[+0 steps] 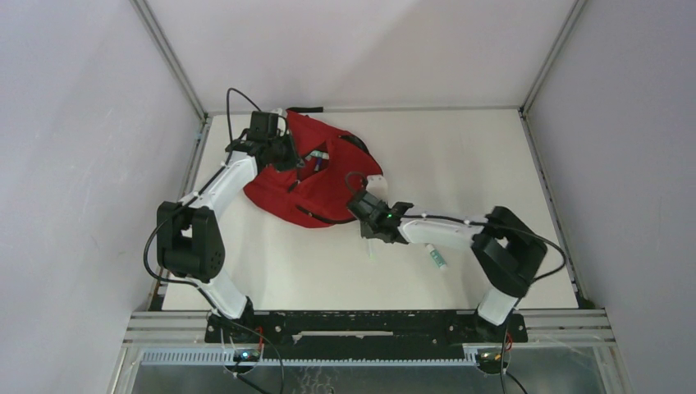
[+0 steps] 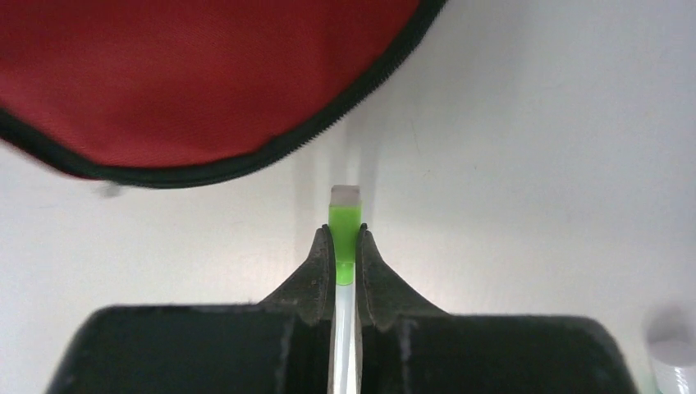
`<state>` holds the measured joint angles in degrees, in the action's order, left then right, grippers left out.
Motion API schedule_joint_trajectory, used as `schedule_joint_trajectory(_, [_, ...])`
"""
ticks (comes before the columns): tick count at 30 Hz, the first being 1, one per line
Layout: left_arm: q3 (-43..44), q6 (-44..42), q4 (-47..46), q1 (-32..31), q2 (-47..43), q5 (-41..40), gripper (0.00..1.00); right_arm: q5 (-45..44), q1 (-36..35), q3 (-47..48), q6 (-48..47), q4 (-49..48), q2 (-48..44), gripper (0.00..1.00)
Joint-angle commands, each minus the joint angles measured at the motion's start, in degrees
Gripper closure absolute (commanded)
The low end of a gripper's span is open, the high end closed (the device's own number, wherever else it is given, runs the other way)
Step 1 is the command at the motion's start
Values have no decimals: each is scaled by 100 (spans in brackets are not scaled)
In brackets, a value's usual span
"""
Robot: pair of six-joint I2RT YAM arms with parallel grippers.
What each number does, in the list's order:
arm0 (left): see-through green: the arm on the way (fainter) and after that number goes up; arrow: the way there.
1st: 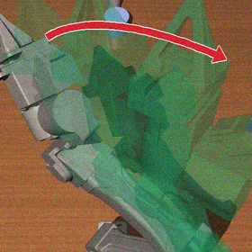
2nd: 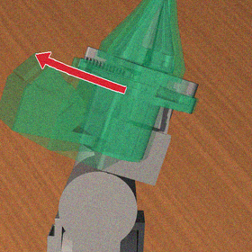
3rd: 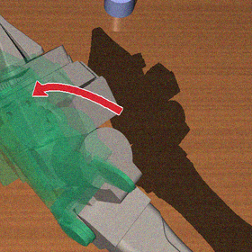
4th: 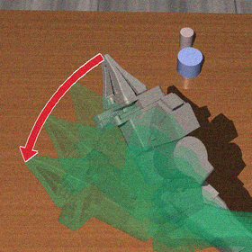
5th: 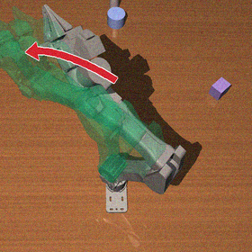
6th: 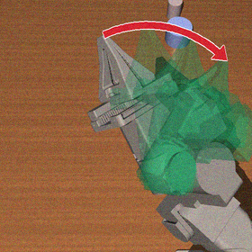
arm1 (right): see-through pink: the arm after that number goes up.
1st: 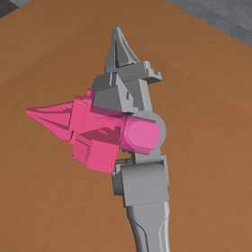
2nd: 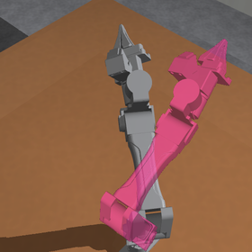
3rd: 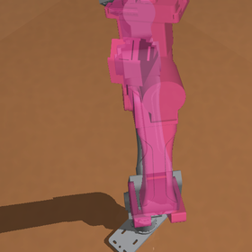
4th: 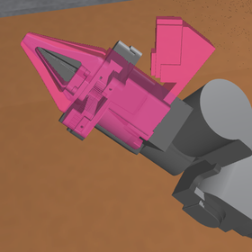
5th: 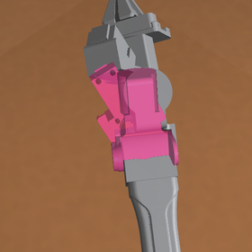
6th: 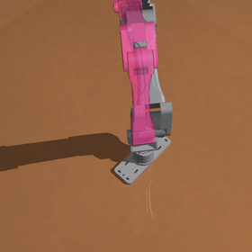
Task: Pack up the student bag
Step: Pick up the stationery from the center of the board, then place the stationery in the student bag.
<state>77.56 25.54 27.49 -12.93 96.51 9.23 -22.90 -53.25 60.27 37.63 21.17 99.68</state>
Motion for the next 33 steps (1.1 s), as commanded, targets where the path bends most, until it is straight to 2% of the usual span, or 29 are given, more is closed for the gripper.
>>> schedule_joint_trajectory(1, [-52,130,-153,8,-159,351,100,-180,-13,81,-350,-163,-1083,97])
schedule_joint_trajectory(4, [-90,144,-186,9,-174,360,100,186,245,243,-445,-381,-1373,97])
schedule_joint_trajectory(8, [-127,188,-226,9,-219,438,100,811,671,957,-376,-571,-1150,97])
schedule_joint_trajectory(15, [-144,202,-224,5,-324,484,100,1331,849,2947,-197,-525,143,94])
schedule_joint_trajectory(22, [-223,208,-237,10,-492,562,100,1518,1084,4538,846,-562,1746,95])
schedule_joint_trajectory(30, [-265,354,-221,97,-567,722,100,1718,1159,5052,1536,-645,2640,95])
schedule_joint_trajectory(31, [-260,333,-224,97,-571,720,100,1783,1155,5096,1531,-612,2716,91])
schedule_joint_trajectory(33, [-247,319,-225,97,-574,712,100,1837,1143,5098,1432,-531,2708,70])
